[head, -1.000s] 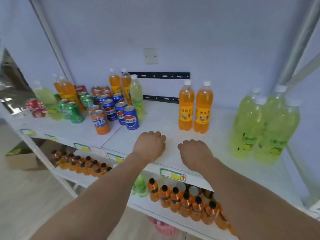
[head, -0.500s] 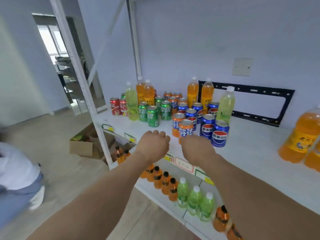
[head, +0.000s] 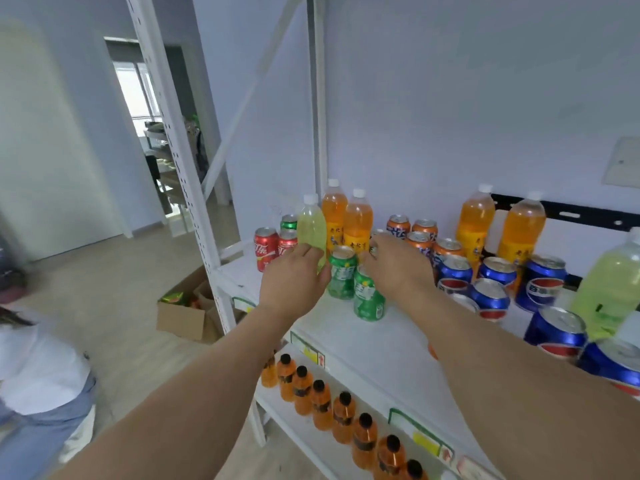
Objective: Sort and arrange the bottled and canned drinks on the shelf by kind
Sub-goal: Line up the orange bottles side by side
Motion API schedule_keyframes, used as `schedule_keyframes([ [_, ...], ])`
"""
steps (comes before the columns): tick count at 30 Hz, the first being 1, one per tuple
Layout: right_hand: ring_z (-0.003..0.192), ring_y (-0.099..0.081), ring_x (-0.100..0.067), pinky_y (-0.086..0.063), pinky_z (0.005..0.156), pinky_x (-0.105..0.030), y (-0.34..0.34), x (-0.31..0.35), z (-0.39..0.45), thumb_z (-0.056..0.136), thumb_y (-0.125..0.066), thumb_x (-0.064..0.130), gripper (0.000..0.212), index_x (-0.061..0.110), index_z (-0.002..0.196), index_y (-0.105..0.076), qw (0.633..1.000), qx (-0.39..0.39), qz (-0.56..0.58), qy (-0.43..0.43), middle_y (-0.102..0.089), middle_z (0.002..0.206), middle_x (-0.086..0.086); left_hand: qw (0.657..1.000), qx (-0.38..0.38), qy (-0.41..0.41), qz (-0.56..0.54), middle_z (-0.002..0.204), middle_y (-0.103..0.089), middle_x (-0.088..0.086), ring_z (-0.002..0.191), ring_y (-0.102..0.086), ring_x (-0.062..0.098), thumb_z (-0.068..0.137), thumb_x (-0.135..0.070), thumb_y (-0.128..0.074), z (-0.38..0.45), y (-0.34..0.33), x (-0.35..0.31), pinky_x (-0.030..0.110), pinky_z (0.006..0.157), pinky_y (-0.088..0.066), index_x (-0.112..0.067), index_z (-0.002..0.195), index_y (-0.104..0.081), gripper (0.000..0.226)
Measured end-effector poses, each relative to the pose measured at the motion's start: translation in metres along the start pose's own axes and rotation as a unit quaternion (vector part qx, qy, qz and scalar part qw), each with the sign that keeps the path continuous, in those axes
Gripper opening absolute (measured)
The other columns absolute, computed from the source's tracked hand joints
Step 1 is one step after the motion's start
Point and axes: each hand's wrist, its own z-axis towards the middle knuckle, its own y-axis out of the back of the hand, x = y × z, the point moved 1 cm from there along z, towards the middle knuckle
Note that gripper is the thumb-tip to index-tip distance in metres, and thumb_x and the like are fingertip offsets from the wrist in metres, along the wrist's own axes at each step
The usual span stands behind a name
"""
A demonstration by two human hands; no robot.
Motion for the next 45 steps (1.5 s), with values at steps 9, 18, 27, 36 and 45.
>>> schedule_keyframes([
  [9,0.118,-0.049,-0.027,-0.044,0.09,-0.038,-0.048,0.032,0.099,0.086,-0.06,0.056,0.065,0.014,0.133,-0.044,0.973,-0.102,0.139,-0.151,-0.05,0.129,-0.007,0.925,-0.09,0.206,-0.305,0.135,-0.053,-0.007,0.111,-0.058,0.013,0.096,-0.052,-0.049,0.099,-0.052,0.075,0.042,0.091,-0.051,-0.021,0.132,-0.051,0.047],
  [18,0.13,-0.046,-0.028,-0.046,0.099,-0.045,-0.09,0.036,0.133,0.074,-0.073,0.058,0.099,0.016,0.148,-0.025,0.925,-0.101,0.206,-0.303,-0.037,0.148,-0.005,0.821,0.192,0.156,-0.515,0.136,-0.052,-0.001,0.122,-0.051,0.018,0.091,-0.05,-0.061,0.204,-0.113,0.111,0.034,0.105,-0.038,-0.02,0.145,-0.04,0.065],
  [27,0.091,-0.062,-0.025,-0.047,0.072,-0.032,-0.108,0.022,0.139,0.068,-0.082,0.05,0.085,0.014,0.13,-0.037,0.894,-0.029,0.184,-0.407,-0.064,0.103,-0.004,0.754,0.428,-0.038,-0.496,0.088,-0.067,-0.017,0.084,-0.062,0.005,0.083,-0.029,-0.077,0.247,-0.169,0.101,0.014,0.074,-0.051,-0.037,0.099,-0.06,0.025],
  [36,0.083,-0.06,-0.017,-0.048,0.067,-0.03,-0.119,0.011,0.147,0.065,-0.079,0.057,0.074,0.019,0.119,-0.047,0.901,-0.032,0.143,-0.408,-0.055,0.092,0.006,0.685,0.432,-0.037,-0.586,0.109,-0.074,-0.004,0.104,-0.07,0.021,0.06,-0.056,-0.087,0.257,-0.197,0.094,0.05,0.096,-0.052,-0.034,0.113,-0.067,0.06],
  [45,0.088,-0.063,-0.017,-0.053,0.073,-0.033,-0.08,0.016,0.141,0.062,-0.079,0.055,0.068,0.026,0.115,-0.047,0.885,-0.116,0.232,-0.387,-0.064,0.097,0.006,0.657,0.328,0.046,-0.677,0.111,-0.071,-0.002,0.101,-0.07,0.019,0.075,-0.035,-0.083,0.278,-0.157,0.082,0.039,0.085,-0.057,-0.028,0.12,-0.059,0.052],
])
